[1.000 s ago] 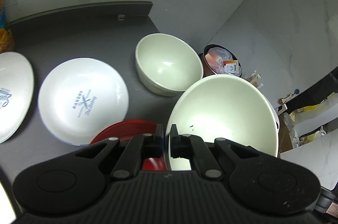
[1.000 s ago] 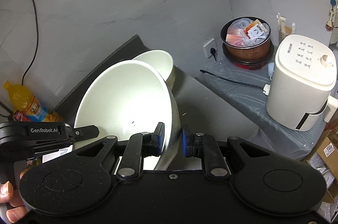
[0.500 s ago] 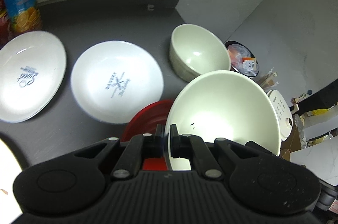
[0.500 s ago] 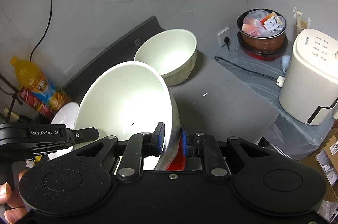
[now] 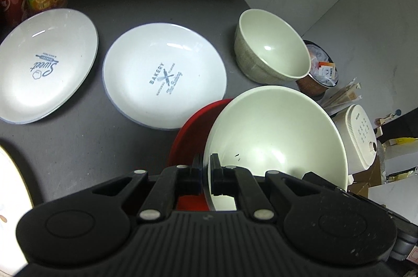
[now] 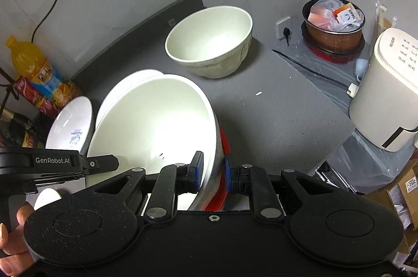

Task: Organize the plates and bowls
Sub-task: 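Carry the larger cream bowl over the red bowl and lower it inside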

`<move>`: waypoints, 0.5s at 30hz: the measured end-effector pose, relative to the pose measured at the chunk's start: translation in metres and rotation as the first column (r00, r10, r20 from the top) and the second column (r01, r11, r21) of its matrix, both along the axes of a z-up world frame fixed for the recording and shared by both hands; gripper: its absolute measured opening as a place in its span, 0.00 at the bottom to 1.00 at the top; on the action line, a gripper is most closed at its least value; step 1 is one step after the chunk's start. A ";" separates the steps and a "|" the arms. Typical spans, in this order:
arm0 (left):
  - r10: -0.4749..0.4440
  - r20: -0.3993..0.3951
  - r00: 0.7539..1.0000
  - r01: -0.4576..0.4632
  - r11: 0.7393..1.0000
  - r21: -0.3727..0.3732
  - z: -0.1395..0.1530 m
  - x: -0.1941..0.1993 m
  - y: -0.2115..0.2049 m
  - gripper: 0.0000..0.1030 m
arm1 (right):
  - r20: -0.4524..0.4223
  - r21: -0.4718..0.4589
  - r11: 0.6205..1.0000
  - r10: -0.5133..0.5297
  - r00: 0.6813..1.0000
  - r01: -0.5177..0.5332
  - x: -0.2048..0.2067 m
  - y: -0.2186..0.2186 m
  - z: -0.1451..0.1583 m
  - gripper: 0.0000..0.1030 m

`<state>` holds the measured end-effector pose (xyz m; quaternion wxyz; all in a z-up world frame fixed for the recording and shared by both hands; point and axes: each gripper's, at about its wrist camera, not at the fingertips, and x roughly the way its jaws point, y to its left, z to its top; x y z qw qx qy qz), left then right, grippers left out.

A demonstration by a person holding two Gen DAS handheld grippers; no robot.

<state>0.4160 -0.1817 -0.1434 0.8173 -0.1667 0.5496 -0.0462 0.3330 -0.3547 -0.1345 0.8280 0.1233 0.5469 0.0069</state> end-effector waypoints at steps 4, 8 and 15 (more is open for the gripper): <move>0.014 -0.025 1.000 -0.014 1.000 0.000 -0.009 -0.001 0.002 0.04 | 0.010 -0.024 0.999 0.032 0.999 -0.032 0.003 0.004 -0.001 0.17; 0.024 -0.046 0.999 -0.023 1.000 0.004 -0.015 -0.003 0.004 0.04 | 0.015 -0.047 0.997 0.058 0.998 -0.057 0.006 0.006 -0.001 0.17; 0.030 -0.050 0.998 -0.029 0.999 0.018 -0.020 -0.006 0.006 0.06 | 0.009 -0.126 0.984 0.125 0.992 -0.123 0.002 0.016 -0.001 0.20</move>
